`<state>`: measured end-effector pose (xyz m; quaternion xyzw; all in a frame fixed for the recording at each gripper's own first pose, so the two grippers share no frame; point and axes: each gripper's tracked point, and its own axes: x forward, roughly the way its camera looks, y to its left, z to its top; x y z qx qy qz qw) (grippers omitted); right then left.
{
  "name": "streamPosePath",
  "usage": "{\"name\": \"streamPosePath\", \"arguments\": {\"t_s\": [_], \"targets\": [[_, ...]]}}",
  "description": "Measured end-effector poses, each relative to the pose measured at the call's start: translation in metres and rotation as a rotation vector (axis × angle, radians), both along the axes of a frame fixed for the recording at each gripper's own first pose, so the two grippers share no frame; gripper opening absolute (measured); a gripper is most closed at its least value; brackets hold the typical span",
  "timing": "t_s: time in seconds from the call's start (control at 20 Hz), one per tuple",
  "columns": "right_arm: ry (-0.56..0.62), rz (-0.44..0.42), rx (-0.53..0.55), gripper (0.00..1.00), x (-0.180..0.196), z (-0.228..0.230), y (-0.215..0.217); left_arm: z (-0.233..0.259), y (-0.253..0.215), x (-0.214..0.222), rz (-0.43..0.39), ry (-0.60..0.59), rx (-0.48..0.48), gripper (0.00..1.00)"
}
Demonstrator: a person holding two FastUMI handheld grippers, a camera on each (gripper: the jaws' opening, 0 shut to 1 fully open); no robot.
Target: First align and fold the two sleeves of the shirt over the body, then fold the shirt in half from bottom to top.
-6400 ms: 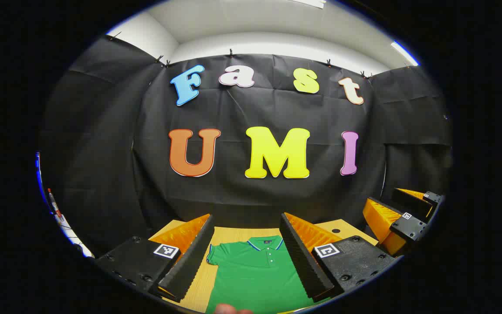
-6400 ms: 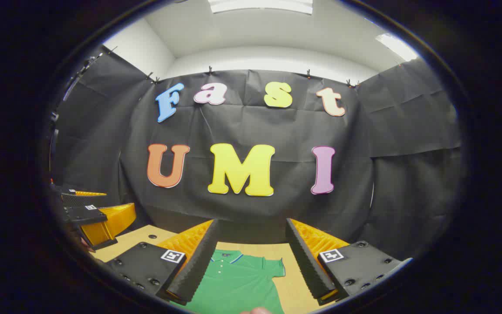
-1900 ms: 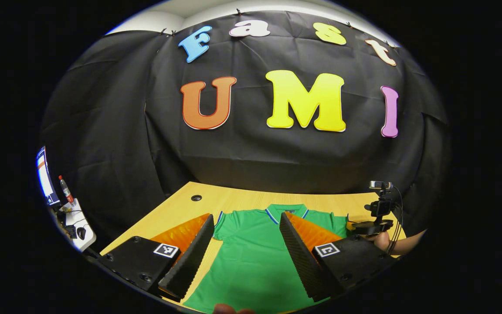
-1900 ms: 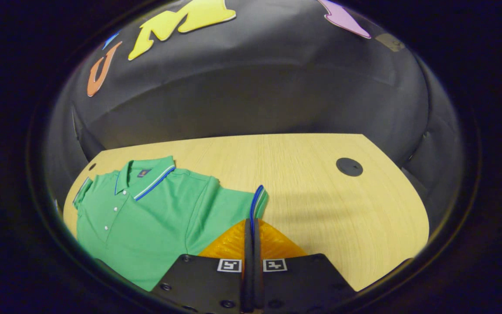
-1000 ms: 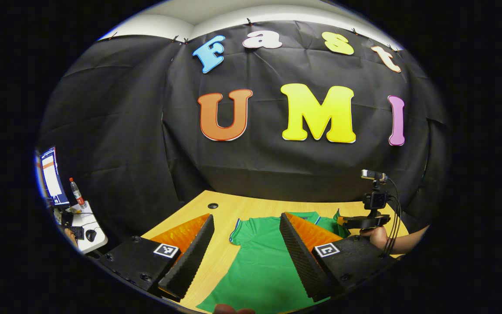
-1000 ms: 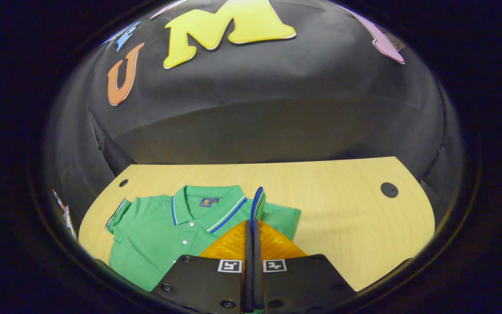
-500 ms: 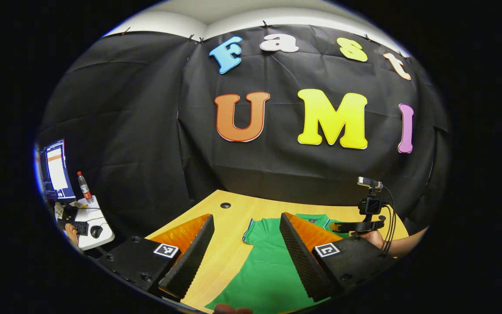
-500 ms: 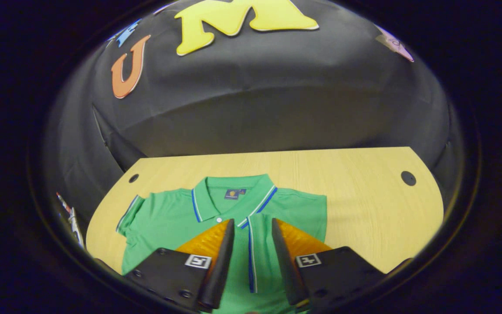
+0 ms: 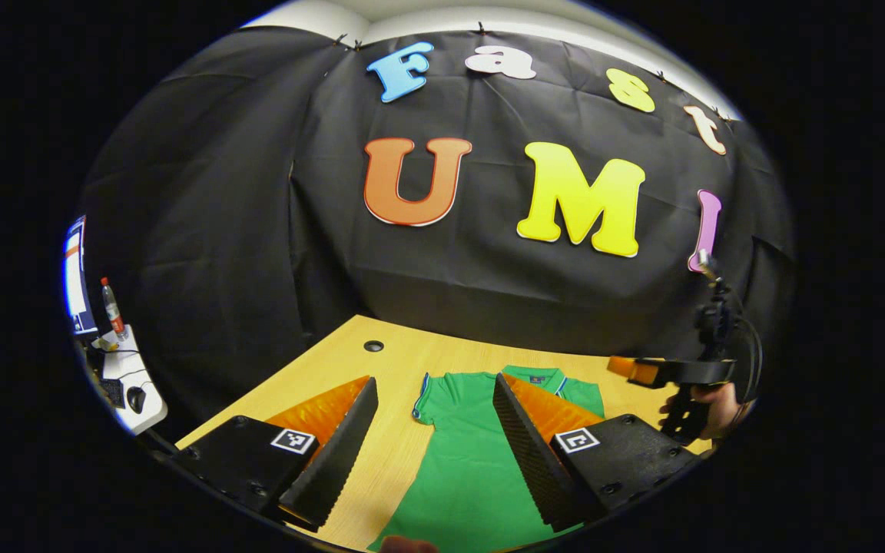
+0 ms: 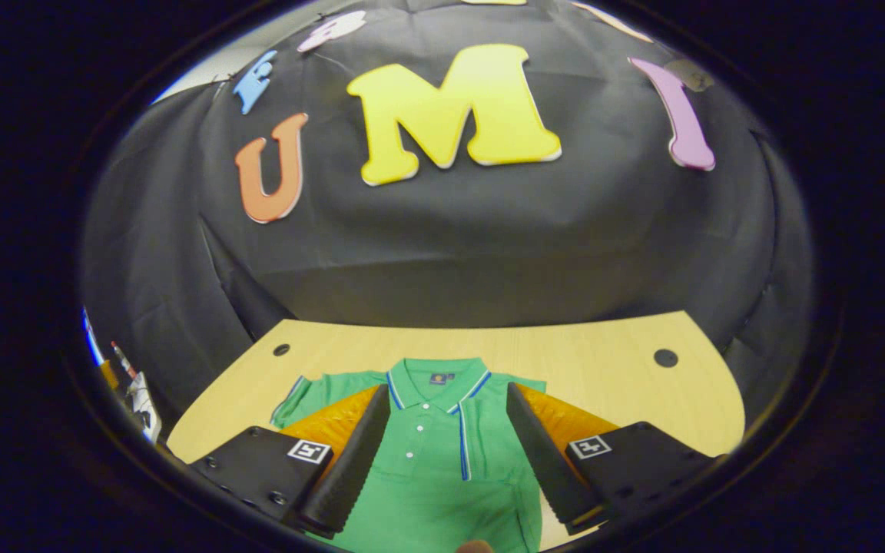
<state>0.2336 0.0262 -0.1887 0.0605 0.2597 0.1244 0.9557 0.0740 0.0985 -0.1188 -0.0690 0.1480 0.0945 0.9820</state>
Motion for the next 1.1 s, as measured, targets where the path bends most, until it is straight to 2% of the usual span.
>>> {"name": "streamPosePath", "arguments": {"t_s": [0.2, 0.25, 0.3, 0.4, 0.45, 0.5, 0.55, 0.6, 0.7, 0.75, 0.9, 1.0, 1.05, 1.1], "targets": [[-0.108, 0.018, -0.03, 0.98, -0.058, 0.059, -0.004, -0.034, 0.015, 0.035, -0.092, 0.036, -0.059, 0.97], [-0.129, 0.012, -0.038, 0.93, -0.068, 0.068, -0.008, -0.043, 0.018, 0.045, -0.121, 0.048, -0.058, 0.97], [-0.137, 0.009, -0.031, 0.98, -0.079, 0.077, -0.009, -0.053, 0.021, 0.055, -0.151, 0.061, -0.052, 0.97], [-0.139, -0.005, -0.014, 0.98, -0.099, 0.091, -0.011, -0.068, 0.028, 0.082, -0.202, 0.084, -0.044, 0.97], [-0.14, -0.015, -0.014, 0.93, -0.105, 0.093, -0.016, -0.076, 0.029, 0.092, -0.226, 0.097, -0.04, 0.97], [-0.14, -0.028, -0.018, 0.93, -0.112, 0.096, -0.022, -0.085, 0.028, 0.103, -0.251, 0.106, -0.042, 0.97], [-0.13, -0.037, -0.019, 0.93, -0.121, 0.094, -0.025, -0.099, 0.029, 0.11, -0.267, 0.121, -0.051, 0.97], [-0.117, -0.047, -0.028, 0.98, -0.131, 0.09, -0.03, -0.114, 0.028, 0.118, -0.285, 0.144, -0.06, 0.97], [-0.098, -0.092, -0.068, 0.93, -0.145, 0.084, -0.049, -0.143, 0.033, 0.139, -0.304, 0.199, -0.068, 0.97], [-0.093, -0.113, -0.082, 0.98, -0.151, 0.08, -0.055, -0.157, 0.037, 0.147, -0.306, 0.221, -0.065, 0.97], [-0.026, -0.167, -0.116, 0.98, -0.164, 0.055, -0.073, -0.19, 0.045, 0.167, -0.295, 0.27, -0.078, 0.97], [-0.008, -0.19, -0.108, 0.93, -0.167, 0.052, -0.073, -0.208, 0.049, 0.178, -0.294, 0.295, -0.075, 0.97], [-0.009, -0.191, -0.113, 0.93, -0.167, 0.05, -0.074, -0.214, 0.05, 0.185, -0.296, 0.3, -0.071, 0.97], [-0.011, -0.187, -0.12, 0.98, -0.168, 0.049, -0.072, -0.22, 0.051, 0.19, -0.293, 0.306, -0.066, 0.98]]}}
